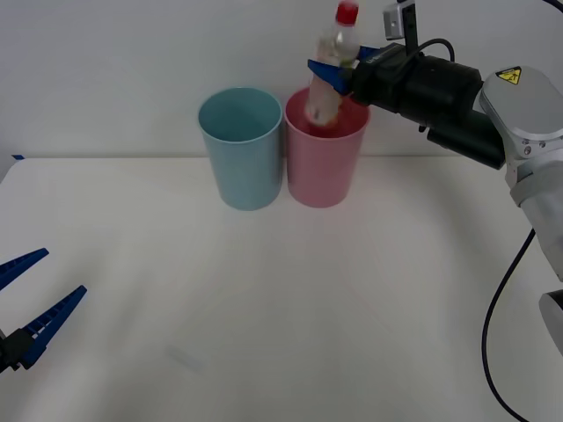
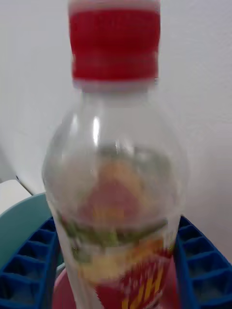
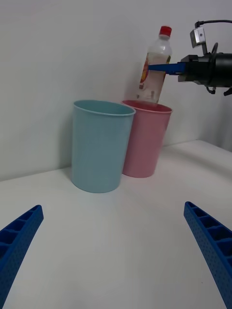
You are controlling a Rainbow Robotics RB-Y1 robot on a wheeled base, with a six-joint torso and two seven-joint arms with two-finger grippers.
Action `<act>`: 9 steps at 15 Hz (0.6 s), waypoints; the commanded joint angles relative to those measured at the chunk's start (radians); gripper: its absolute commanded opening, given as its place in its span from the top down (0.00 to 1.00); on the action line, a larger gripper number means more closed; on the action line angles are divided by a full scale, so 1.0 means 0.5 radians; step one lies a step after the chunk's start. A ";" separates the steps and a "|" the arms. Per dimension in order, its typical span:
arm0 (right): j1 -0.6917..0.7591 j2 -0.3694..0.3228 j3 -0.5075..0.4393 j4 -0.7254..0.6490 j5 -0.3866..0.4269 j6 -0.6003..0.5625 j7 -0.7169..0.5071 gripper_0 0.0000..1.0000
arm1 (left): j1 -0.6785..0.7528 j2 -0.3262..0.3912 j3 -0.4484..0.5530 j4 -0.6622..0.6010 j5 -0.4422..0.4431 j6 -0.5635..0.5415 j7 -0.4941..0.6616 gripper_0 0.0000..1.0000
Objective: Grasp the object on the table and drop it into the matching bin: aluminum can to the light blue bin, PET bottle to the pink bin.
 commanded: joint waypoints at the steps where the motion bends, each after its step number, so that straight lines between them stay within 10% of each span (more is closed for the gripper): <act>1: 0.015 -0.003 -0.005 -0.003 -0.040 -0.007 0.022 0.00 | 0.000 0.000 0.000 0.000 0.000 0.000 0.000 0.00; 9: 0.497 -0.119 -0.076 -0.604 -0.147 -0.022 0.016 0.00 | 0.000 0.000 0.000 0.000 0.000 0.000 0.000 0.00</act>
